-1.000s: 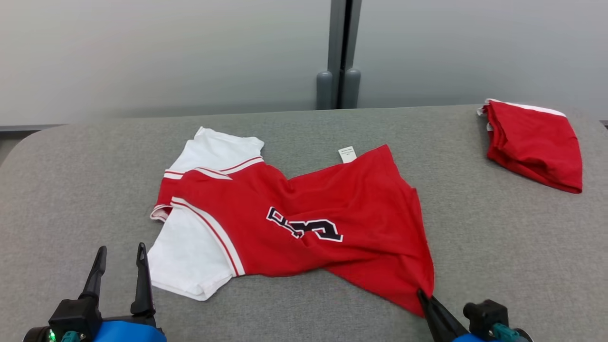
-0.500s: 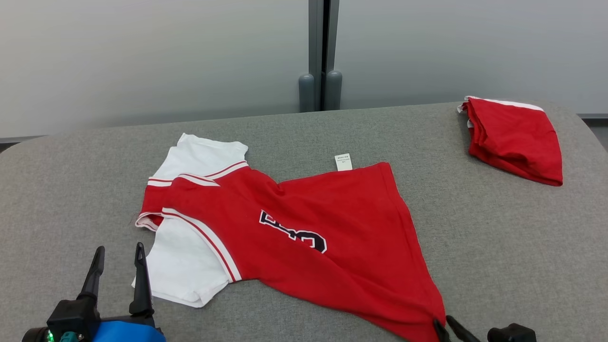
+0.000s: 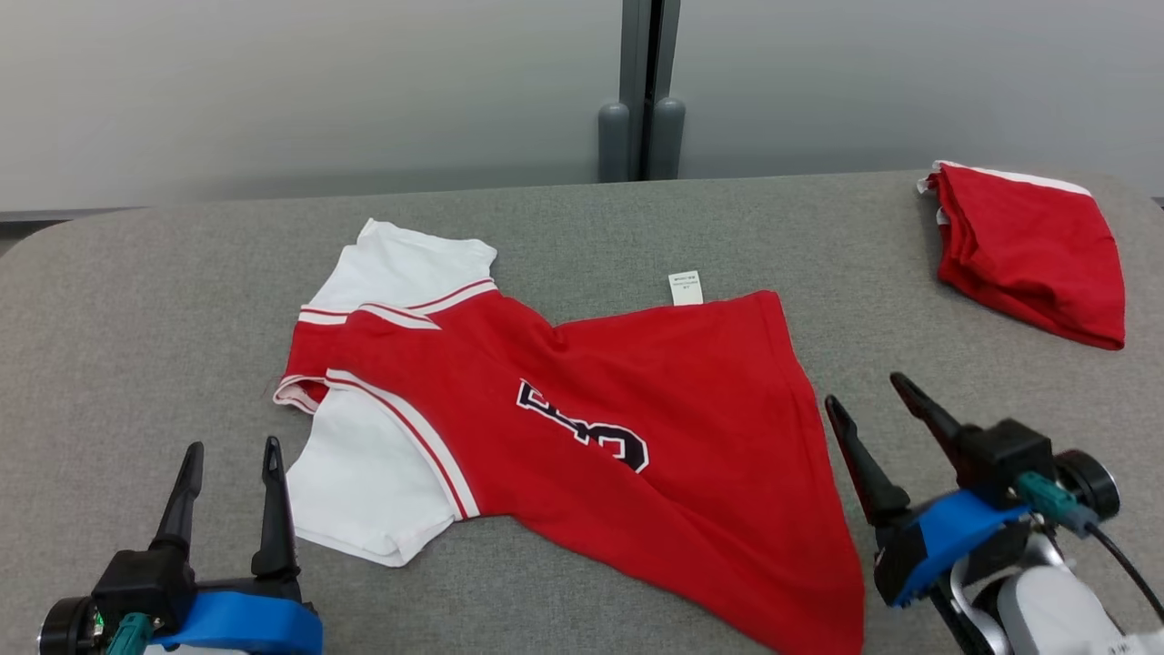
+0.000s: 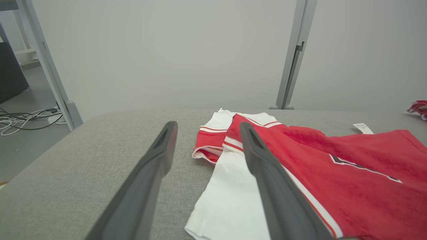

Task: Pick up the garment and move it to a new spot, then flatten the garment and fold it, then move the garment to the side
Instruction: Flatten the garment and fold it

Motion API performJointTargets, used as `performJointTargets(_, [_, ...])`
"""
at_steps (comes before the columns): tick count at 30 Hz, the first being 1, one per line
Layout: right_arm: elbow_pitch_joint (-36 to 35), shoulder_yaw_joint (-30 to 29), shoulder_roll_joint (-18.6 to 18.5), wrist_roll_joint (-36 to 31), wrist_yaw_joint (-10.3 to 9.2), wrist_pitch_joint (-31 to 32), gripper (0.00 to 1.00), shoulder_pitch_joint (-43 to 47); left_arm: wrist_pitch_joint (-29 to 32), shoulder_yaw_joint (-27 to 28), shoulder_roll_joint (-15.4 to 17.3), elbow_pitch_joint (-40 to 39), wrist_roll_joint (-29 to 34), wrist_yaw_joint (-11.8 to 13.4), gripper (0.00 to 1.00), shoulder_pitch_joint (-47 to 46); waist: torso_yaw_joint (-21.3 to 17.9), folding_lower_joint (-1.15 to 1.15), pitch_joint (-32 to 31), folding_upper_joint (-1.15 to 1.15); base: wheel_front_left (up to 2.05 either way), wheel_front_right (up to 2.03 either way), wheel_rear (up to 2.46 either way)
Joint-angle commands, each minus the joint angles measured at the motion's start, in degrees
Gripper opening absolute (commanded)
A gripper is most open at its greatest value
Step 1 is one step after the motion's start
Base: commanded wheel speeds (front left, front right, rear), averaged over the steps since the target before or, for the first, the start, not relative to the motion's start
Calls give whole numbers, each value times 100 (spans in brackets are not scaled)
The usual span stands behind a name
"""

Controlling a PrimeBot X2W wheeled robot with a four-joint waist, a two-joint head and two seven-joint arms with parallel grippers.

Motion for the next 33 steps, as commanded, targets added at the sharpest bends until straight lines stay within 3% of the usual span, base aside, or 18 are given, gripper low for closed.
performJointTargets(1, [189, 85, -54, -58, 1, 5, 100, -327, -23, 0, 9, -22, 13, -9, 100, -129, 83, -1, 117, -1, 0, 0, 0])
performJointTargets(13, [2579, 402, 47, -128, 1, -236, 100, -2403, -23, -101, 4, -18, -38, -10, 100, -627, 398, -1, 692, -1, 0, 0, 0])
performJointTargets(28, [5160, 513, 222, -172, 1, -660, 100, -3319, -23, -158, -2, 38, -61, -10, 100, -869, 585, -1, 963, -1, 0, 0, 0])
performJointTargets(29, [5272, 555, 253, -142, 2, -653, 76, -3323, -23, -160, -4, 44, -64, -10, 100, -876, 589, -1, 963, -1, 0, 0, 0])
performJointTargets(30, [5352, 601, 273, -130, 2, -686, 15, -3343, -23, -159, -7, 49, -65, -10, 100, -880, 591, -1, 961, -1, 0, 0, 0])
performJointTargets(31, [5409, 634, 294, -100, 2, -733, 0, -3385, -23, -161, -10, 51, -68, -10, 100, -883, 592, -1, 959, -1, 0, 0, 0])
performJointTargets(33, [5443, 665, 291, -55, 1, -900, 0, -3552, -23, -161, -13, 57, -75, -10, 100, -889, 600, -1, 953, -1, 0, 0, 0])
